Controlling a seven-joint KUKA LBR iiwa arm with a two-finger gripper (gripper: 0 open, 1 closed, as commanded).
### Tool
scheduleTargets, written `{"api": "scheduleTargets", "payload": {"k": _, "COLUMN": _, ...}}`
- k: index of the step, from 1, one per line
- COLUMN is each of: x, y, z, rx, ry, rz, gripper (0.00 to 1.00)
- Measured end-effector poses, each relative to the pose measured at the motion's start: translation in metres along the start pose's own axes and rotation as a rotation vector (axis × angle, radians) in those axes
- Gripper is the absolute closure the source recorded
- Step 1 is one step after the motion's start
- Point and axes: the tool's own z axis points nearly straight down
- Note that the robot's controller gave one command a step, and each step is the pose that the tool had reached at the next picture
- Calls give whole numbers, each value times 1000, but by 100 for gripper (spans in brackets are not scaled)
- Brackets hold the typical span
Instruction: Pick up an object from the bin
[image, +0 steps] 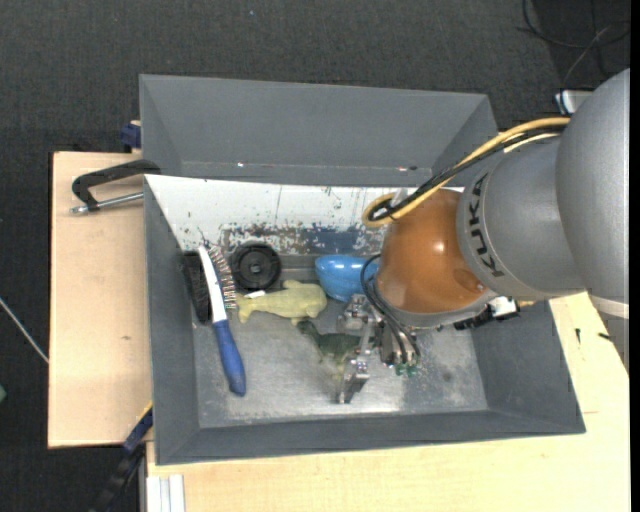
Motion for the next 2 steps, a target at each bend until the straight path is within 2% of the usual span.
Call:
{"api": "scheduleTargets", "payload": {"k": 1, "x": -6, "y": 0, "z": -7, "rx": -2, "ry": -22, "rz": 2, "gripper": 100}}
{"api": "scheduleTargets", "payload": {"k": 2, "x": -14, "y": 23, "z": -170, "rx": -3, "ry": -20, "rz": -4, "gripper": 100}}
